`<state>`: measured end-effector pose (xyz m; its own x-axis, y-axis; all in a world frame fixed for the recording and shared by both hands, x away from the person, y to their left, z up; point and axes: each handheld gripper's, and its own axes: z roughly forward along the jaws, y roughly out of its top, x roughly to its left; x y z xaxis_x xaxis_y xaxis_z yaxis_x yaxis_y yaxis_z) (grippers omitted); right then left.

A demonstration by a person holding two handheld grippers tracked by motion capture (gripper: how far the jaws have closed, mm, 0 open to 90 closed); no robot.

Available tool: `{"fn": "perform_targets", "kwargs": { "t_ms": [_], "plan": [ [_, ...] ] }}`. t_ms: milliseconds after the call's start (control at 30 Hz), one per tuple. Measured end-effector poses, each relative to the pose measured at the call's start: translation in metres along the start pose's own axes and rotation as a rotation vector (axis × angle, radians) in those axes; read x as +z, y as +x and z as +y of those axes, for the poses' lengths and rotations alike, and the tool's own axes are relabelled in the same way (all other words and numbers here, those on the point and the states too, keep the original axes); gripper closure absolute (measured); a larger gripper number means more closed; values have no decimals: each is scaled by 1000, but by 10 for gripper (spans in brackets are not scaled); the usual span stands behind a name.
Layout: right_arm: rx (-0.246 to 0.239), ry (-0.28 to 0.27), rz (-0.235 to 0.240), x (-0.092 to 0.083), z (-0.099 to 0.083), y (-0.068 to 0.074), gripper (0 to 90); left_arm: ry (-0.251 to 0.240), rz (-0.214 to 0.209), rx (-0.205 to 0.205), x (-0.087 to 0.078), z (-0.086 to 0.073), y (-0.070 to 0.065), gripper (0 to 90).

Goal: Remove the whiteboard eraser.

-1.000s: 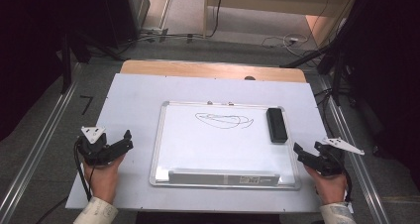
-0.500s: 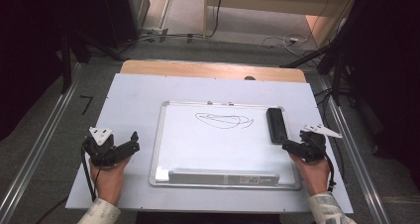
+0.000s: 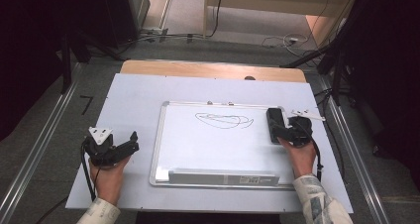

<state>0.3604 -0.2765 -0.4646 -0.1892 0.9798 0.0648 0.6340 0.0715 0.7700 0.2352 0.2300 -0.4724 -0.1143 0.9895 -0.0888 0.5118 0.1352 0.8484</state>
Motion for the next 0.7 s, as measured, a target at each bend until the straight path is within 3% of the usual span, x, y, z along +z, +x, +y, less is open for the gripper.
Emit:
{"fn": "perform_targets", "kwargs": {
  "t_ms": [200, 333, 433, 600, 700],
  "plan": [
    [5, 8, -6, 12, 5, 2, 205, 2, -3, -2, 1, 0, 0, 57],
    [7, 13, -1, 22, 10, 2, 264, 1, -2, -4, 1, 0, 1, 57],
    [50, -1, 21, 31, 13, -1, 325, 4, -1, -4, 1, 0, 1, 57],
    [11, -31, -11, 35, 14, 1, 370, 5, 0, -4, 1, 0, 1, 57],
    [9, -12, -20, 38, 17, 3, 378, 4, -2, -7, 2, -1, 2, 57]
  ]
}}
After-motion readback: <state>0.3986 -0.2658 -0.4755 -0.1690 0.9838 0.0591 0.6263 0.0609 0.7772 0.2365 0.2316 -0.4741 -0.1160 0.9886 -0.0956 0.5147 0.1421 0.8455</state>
